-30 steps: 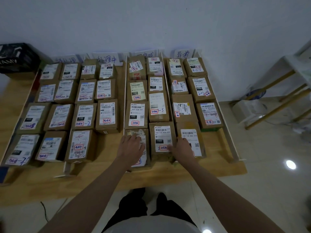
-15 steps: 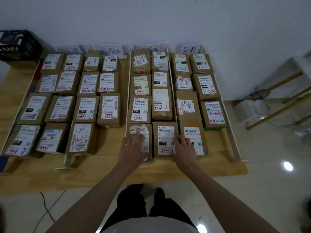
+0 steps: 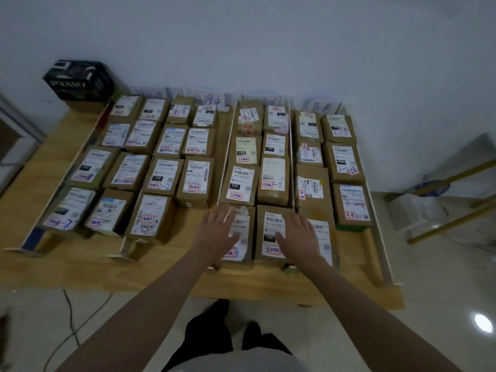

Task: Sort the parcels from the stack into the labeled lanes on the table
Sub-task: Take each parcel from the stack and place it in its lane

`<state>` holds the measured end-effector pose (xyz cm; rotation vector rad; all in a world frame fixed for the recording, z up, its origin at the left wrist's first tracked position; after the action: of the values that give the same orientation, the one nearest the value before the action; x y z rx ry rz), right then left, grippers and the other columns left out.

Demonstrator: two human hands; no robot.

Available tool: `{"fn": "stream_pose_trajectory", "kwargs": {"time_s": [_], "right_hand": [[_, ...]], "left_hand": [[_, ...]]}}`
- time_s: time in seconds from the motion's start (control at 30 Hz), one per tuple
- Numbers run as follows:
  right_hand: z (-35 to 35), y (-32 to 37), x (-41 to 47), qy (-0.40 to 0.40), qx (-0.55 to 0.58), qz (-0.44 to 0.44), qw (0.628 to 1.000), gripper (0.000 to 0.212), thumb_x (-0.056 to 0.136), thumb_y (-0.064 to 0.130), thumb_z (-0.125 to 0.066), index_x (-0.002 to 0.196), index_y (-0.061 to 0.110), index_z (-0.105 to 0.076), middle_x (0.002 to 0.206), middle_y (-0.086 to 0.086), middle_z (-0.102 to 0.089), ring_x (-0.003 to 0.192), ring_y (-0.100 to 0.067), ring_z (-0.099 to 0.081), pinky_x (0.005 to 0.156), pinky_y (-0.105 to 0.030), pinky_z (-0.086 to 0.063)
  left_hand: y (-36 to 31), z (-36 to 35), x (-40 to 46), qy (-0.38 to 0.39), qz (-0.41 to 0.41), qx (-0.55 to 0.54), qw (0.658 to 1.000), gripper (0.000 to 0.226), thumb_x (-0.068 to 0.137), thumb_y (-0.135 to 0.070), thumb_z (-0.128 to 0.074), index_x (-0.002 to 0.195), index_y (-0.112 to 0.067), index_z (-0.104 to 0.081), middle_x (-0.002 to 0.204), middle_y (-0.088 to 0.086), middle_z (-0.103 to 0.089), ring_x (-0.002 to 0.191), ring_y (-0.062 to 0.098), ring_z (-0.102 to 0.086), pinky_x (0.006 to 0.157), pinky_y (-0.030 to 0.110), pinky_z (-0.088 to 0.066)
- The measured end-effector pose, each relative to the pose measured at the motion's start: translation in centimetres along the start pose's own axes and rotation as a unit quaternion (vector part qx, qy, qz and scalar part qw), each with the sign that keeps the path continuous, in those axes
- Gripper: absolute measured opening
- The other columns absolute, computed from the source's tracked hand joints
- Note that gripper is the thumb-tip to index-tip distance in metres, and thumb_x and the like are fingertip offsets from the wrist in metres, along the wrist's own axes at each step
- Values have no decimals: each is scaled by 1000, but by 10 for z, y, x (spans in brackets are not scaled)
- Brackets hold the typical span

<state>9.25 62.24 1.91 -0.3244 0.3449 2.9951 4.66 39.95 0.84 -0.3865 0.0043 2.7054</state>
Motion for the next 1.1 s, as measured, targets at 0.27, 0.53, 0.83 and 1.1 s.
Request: {"fn": "stream_pose_trajectory", "kwargs": {"time_s": [0.27, 0.53, 0.83, 1.1], "right_hand": [[66, 79, 42, -93, -4, 95, 991, 56, 104, 44, -31, 151, 14, -33, 156, -7, -35, 145, -27, -28, 121, -42, -22], [80, 212, 42, -146, -34, 164, 975, 56, 104, 47, -27, 147, 13, -38, 151, -8, -41, 141, -28, -35, 118, -45, -26], [49, 372, 32, -147, -22, 185, 971, 61, 102, 52, -27, 147, 14, -40, 149, -7, -45, 140, -28, -36, 118, -45, -27], [25, 464, 35, -137, -18, 175, 975, 59, 102, 50, -25, 148, 15, -39, 153, -6, -40, 143, -28, -32, 120, -45, -21]], "left_hand": [[92, 86, -32, -102, 115, 1, 988, 57, 104, -45, -29, 155, -19, -23, 163, 4, -20, 150, 24, -18, 121, 42, -17], [187, 114, -99, -189, 199, 2, 962, 52, 104, -42, -30, 147, -14, -38, 153, 8, -39, 140, 27, -37, 116, 41, -28], [334, 114, -178, -216, 227, 18, 950, 52, 101, -43, -36, 141, -11, -46, 141, 10, -51, 131, 28, -45, 112, 43, -34], [421, 107, -192, -204, 220, 2, 954, 57, 101, -48, -28, 140, -12, -47, 144, 10, -49, 134, 28, -43, 114, 45, -31]]}}
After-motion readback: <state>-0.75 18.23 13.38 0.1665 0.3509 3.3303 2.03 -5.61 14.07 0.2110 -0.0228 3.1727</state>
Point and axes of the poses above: each hand's wrist, its own x-axis towards the middle knuckle, its own z-axis out of the back of the hand, y = z × x, the point moved 1 cm from there along x, towards the middle knuckle
